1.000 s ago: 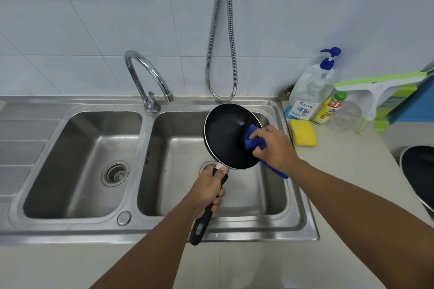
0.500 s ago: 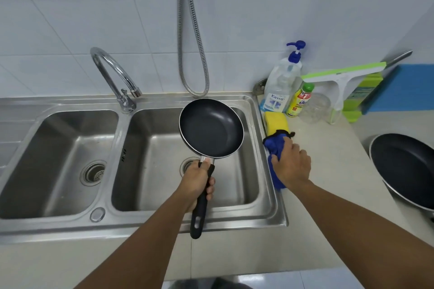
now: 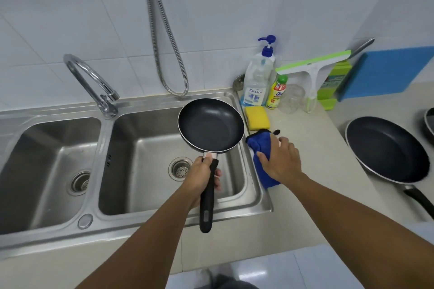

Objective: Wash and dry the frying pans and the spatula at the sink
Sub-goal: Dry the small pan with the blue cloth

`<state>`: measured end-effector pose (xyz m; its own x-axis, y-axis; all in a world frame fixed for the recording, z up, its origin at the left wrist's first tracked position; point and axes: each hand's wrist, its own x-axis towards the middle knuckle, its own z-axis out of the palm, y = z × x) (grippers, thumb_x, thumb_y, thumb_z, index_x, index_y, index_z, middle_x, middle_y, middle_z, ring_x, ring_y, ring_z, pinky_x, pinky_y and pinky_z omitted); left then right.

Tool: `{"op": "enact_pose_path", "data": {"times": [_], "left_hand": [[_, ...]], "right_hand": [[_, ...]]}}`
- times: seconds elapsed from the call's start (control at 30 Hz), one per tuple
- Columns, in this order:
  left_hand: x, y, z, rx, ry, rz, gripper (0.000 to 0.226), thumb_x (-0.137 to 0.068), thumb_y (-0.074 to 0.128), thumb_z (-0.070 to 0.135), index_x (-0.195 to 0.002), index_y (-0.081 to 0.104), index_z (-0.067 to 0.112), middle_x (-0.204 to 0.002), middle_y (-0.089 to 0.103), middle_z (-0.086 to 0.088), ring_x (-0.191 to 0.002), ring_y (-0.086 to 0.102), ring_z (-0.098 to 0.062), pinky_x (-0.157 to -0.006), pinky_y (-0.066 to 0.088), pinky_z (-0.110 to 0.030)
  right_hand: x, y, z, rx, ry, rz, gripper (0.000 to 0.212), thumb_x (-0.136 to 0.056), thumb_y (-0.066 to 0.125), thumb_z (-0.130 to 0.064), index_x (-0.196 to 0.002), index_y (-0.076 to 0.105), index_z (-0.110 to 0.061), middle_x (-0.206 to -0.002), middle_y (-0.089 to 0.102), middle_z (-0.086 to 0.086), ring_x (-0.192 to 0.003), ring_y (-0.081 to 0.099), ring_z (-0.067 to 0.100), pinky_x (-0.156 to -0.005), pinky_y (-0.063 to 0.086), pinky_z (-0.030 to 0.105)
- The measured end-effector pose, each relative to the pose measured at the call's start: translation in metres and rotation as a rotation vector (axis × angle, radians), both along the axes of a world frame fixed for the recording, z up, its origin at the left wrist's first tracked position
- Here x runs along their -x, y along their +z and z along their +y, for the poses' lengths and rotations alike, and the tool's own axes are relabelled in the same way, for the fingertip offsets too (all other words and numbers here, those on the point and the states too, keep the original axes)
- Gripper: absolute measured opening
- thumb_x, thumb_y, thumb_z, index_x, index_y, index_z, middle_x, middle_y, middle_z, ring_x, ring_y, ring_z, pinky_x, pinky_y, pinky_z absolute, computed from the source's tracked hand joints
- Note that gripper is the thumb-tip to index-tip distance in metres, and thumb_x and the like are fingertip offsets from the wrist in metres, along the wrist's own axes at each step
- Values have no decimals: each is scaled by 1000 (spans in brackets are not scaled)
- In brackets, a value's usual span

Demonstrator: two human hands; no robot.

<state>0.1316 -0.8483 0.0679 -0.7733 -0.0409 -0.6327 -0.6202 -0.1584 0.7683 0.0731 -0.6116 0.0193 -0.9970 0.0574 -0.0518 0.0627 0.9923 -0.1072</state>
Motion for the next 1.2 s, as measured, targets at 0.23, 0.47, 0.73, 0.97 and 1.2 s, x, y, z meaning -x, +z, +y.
{"op": "enact_pose_path", "data": {"times": [0.23,0.47,0.73,0.97,1.2], "left_hand": [[17,-9,34,105,-116,45,46,-111,33,47,-127,56,11,-118,67,-5,-90,60,-13,-83,44,-31],[26,2,97,120,-272,125,53,-108,41,51,-152,40,22,-150,54,1,-137,51,-18,-114,36,-34],[52,8,205,-17,-5,42,37,-98,56,61,-98,62,25,-103,66,3,-91,62,-11,-100,51,-37],[59,-6,275,431,194,133,41,-98,47,13,-136,61,17,-125,67,-9,-115,61,-35,-102,51,-44],[43,-35,312,531,47,134,32,-100,61,8,-132,63,10,-127,68,-10,-118,62,-31,-94,48,-32]], "right_hand": [[-54,40,-33,780,-280,45,54,-96,44,-59,-71,55,-11,-68,64,4,-68,62,26,-63,50,41],[-115,74,-23,1278,-393,-336,39,-98,44,-62,-103,59,-26,-86,72,7,-61,67,25,-50,49,31],[-115,72,86,1441,-415,-275,39,-106,41,-44,-78,48,-18,-61,38,2,-46,27,13,-45,21,26],[-140,46,185,1350,-387,-240,43,-106,43,-39,-89,46,1,-67,33,12,-49,25,14,-42,23,24],[-160,15,226,1297,-412,-247,37,-106,43,-33,-77,49,-12,-59,36,6,-45,29,12,-41,27,23]]}}
